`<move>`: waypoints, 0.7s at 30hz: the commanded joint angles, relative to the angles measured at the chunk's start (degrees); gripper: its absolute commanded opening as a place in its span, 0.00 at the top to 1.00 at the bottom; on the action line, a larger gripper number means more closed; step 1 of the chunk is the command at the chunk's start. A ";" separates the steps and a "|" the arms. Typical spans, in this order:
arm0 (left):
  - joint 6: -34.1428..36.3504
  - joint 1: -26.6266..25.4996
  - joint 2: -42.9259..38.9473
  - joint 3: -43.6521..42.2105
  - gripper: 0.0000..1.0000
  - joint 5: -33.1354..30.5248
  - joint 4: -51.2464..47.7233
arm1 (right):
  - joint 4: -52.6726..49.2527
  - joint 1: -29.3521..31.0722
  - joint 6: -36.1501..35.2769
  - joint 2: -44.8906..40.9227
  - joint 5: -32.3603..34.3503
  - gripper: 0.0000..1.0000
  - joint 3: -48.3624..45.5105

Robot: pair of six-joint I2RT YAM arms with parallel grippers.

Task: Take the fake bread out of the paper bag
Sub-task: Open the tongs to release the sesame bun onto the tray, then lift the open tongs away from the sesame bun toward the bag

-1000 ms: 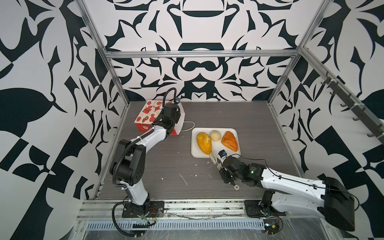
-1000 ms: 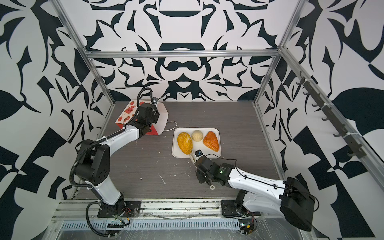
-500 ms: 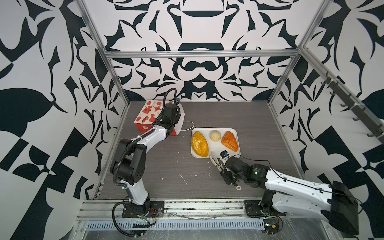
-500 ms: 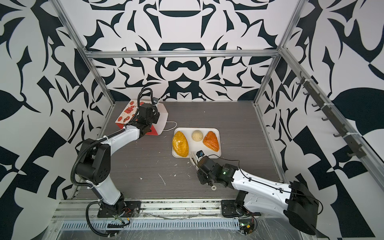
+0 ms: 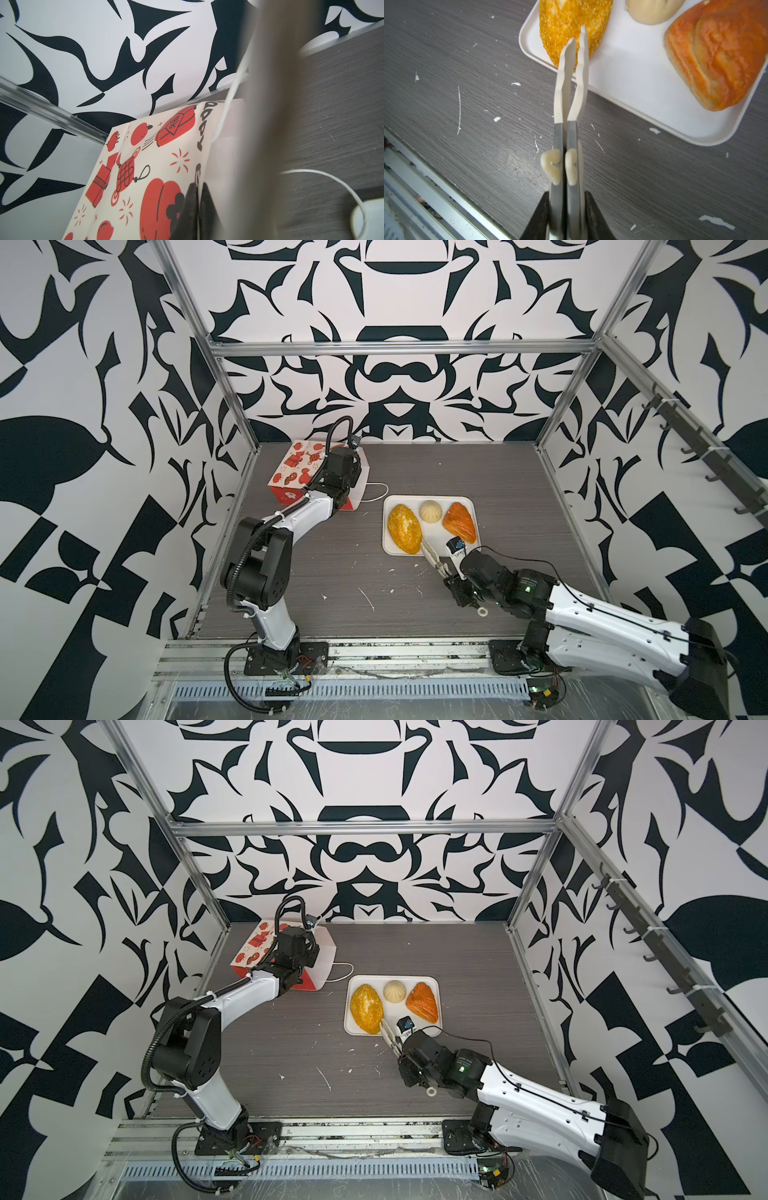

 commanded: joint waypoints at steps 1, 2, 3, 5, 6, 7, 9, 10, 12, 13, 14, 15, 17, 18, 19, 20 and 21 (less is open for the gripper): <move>-0.40 0.33 0.28 0.64 0.93 0.43 1.63 | 3.92 0.07 -2.72 0.81 1.67 0.72 4.69; -0.17 0.37 0.20 0.53 0.93 0.66 1.48 | 5.15 0.13 -3.59 1.34 1.59 0.72 5.20; 0.01 0.33 0.04 0.45 0.93 0.85 1.34 | 6.21 0.12 -4.20 1.86 1.86 0.72 5.72; 0.54 0.37 -0.42 0.29 0.93 1.01 0.97 | 9.20 0.13 -5.44 3.73 1.76 0.73 7.21; 1.05 0.43 -0.78 0.08 0.93 1.17 0.80 | 10.59 0.04 -6.23 4.73 1.59 0.73 7.65; 1.50 0.49 -1.16 -0.29 0.93 1.46 0.82 | 11.92 0.04 -7.06 6.04 1.67 0.73 8.36; 1.93 0.83 -1.99 -0.68 0.93 1.97 0.35 | 14.56 -0.28 -8.18 9.78 0.76 0.74 9.34; 2.01 1.16 -2.47 -0.89 0.93 2.12 0.26 | 16.27 -0.53 -8.26 11.78 -0.28 0.75 9.58; 2.31 1.50 -3.35 -1.10 0.92 2.26 -0.38 | 19.90 -0.98 -8.15 15.25 -2.82 0.76 9.44; 2.48 1.69 -3.88 -1.28 0.92 2.14 -0.53 | 21.62 -1.01 -7.99 16.85 -3.85 0.76 9.13; 2.63 1.85 -4.36 -1.39 0.92 2.14 -0.80 | 23.85 -1.08 -7.80 18.14 -4.68 0.76 8.71; 2.76 1.99 -4.87 -1.45 0.92 2.10 -1.08 | 25.02 -1.18 -7.78 19.18 -5.52 0.77 8.47; 3.02 2.27 -5.99 -1.86 0.92 2.10 -1.60 | 26.27 -1.61 -8.12 20.90 -5.88 0.78 8.20; 3.02 2.53 -6.56 -2.06 0.92 2.21 -1.75 | 26.24 -1.82 -8.45 21.19 -5.68 0.79 8.06; 2.92 2.74 -7.08 -2.28 0.92 2.31 -1.91 | 26.41 -2.33 -8.53 21.08 -5.47 0.79 7.68; 2.86 3.01 -7.69 -2.52 0.92 2.82 -2.15 | 26.86 -2.90 -8.61 20.70 -5.71 0.80 6.89; 2.85 3.13 -8.21 -2.84 0.92 3.26 -2.09 | 26.96 -3.59 -8.61 20.24 -6.10 0.80 6.36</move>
